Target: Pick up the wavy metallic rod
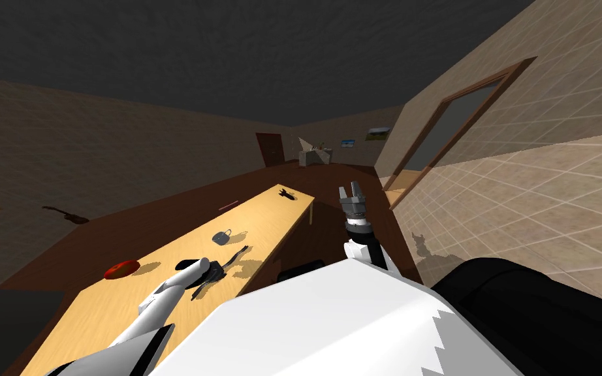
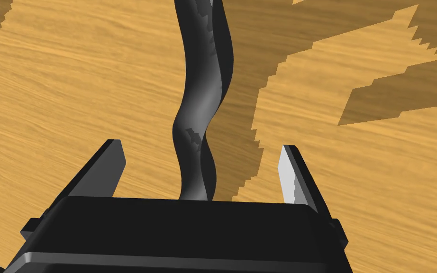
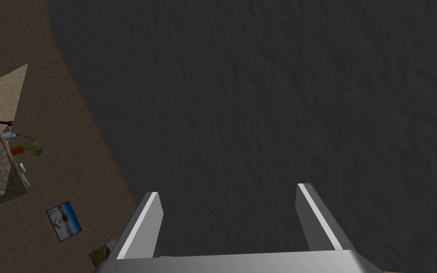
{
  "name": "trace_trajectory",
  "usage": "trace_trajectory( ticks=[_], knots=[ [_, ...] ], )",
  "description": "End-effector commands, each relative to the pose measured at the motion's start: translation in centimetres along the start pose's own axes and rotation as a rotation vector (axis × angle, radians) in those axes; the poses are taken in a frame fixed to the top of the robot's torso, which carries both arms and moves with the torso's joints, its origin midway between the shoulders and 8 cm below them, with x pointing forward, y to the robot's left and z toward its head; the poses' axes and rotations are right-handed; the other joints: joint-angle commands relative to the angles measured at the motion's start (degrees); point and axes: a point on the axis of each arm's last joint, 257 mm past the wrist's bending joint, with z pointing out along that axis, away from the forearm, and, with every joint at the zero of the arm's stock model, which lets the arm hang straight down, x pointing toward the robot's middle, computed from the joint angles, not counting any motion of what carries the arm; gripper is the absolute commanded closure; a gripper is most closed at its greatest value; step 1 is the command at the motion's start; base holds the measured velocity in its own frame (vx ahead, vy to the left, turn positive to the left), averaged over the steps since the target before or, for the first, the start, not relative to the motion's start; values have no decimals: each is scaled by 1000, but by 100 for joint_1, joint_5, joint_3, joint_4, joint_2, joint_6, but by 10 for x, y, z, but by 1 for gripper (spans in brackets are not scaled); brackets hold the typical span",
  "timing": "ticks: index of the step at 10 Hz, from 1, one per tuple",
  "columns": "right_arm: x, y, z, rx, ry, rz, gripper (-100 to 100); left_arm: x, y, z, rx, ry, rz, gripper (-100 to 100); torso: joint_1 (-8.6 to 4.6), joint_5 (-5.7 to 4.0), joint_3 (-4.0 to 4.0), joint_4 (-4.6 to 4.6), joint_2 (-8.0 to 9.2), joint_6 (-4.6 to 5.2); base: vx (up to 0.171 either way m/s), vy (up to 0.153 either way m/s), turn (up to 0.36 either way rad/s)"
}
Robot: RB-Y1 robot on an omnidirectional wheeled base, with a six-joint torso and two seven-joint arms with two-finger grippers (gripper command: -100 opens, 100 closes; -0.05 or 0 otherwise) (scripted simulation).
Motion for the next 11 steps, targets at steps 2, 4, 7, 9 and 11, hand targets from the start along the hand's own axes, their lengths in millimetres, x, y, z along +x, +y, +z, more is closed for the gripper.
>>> trace_trajectory(
  ticks=[2, 4, 7, 9, 11],
  knots=[
    [0, 0, 0, 0, 0, 0, 0, 1, 13, 8, 0, 1, 2, -100, 0, 0, 0, 0, 0, 0, 16, 16, 5],
    [0, 0, 0, 0, 0, 0, 0, 3, 26, 17, -1, 1, 4, -100, 25, 5, -10, -4, -18, 0, 62, 74, 5],
    [0, 0, 0, 0, 0, 0, 0, 2, 22, 15, -1, 1, 3, 100, 5, 1, -4, -1, -6, 0, 12, 11, -1],
    [0, 0, 0, 0, 0, 0, 0, 2, 22, 15, -2, 0, 5, 100, 5, 3, -2, 0, -3, -1, 0, 0, 0],
    [0, 0, 0, 0, 0, 0, 0, 2, 22, 15, -2, 0, 6, 0, 5, 2, 0, 1, -2, -4, 0, 0, 0]
  ],
)
